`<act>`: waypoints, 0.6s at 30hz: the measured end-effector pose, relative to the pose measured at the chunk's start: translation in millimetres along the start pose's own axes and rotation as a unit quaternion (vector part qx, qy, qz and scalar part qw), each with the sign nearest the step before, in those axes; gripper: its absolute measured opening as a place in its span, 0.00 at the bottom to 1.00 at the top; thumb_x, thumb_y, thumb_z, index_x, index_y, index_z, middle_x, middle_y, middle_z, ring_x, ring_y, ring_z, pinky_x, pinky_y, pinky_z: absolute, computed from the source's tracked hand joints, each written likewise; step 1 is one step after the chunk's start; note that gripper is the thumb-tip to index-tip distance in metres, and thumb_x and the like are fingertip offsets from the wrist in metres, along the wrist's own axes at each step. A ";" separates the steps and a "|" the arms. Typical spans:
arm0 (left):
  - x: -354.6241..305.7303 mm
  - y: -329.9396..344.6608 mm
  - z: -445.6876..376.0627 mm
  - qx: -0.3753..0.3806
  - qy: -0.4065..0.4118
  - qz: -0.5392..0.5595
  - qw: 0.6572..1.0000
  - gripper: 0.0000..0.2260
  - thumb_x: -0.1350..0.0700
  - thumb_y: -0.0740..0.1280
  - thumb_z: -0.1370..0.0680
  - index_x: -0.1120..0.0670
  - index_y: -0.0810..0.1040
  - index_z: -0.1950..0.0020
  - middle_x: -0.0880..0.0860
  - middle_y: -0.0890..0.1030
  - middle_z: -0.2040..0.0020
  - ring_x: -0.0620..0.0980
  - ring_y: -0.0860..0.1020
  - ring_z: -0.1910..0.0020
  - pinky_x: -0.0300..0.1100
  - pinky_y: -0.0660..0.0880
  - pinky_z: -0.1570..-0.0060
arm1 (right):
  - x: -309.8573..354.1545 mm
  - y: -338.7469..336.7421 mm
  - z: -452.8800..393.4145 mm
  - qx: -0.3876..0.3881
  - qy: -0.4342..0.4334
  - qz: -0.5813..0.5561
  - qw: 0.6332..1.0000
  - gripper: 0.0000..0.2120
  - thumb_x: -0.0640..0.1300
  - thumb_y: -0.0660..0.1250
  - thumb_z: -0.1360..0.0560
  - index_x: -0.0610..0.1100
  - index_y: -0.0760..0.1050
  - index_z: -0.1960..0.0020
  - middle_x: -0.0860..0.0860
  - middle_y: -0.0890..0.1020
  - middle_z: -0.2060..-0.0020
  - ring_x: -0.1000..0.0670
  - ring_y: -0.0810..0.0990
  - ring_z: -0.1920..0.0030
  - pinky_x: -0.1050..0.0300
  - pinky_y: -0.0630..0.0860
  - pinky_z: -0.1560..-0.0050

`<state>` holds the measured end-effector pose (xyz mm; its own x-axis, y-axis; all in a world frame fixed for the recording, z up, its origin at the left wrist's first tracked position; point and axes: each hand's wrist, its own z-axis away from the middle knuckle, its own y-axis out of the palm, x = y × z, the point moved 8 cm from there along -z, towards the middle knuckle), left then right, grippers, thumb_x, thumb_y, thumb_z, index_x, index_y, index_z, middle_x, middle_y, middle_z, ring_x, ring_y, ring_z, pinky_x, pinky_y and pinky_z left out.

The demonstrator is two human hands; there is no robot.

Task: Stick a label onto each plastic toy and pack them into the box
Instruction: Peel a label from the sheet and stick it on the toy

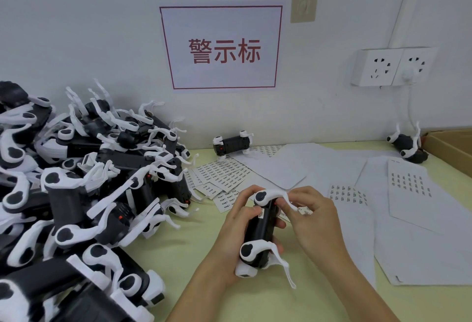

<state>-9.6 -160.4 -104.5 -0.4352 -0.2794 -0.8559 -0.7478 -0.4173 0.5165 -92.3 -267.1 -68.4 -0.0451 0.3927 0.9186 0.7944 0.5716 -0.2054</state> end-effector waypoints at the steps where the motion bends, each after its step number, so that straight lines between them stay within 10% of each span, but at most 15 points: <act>1: 0.4 0.0 -0.2 0.001 -0.002 0.003 1.000 0.19 0.56 0.67 0.30 0.47 0.77 0.40 0.60 0.81 0.49 0.58 0.80 0.52 0.49 0.78 0.66 | 0.0 -0.2 -0.5 -0.001 -0.005 0.002 1.000 0.10 0.37 0.74 0.27 0.50 0.85 0.62 0.59 0.80 0.60 0.58 0.79 0.56 0.72 0.71 0.59; 12: -2.0 0.6 3.6 0.026 0.021 0.057 0.998 0.18 0.55 0.70 0.28 0.49 0.77 0.38 0.63 0.81 0.47 0.63 0.81 0.57 0.52 0.78 0.64 | 1.5 16.3 6.3 0.172 0.043 -0.108 0.978 0.20 0.53 0.55 0.23 0.49 0.83 0.45 0.54 0.84 0.52 0.51 0.81 0.51 0.51 0.75 0.48; 18: -1.3 -0.1 -0.1 0.038 0.048 -0.004 0.998 0.25 0.56 0.71 0.28 0.52 0.74 0.31 0.65 0.79 0.41 0.67 0.81 0.56 0.55 0.78 0.59 | 6.2 12.9 5.3 0.212 0.077 -0.124 0.966 0.14 0.58 0.61 0.22 0.57 0.83 0.44 0.55 0.85 0.54 0.56 0.81 0.59 0.61 0.76 0.55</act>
<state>-8.9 -160.0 -103.4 -0.3815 -0.3587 -0.8519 -0.7885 -0.3547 0.5024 -85.6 -253.4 -67.1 -0.0858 0.1131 0.9899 0.4491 0.8913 -0.0629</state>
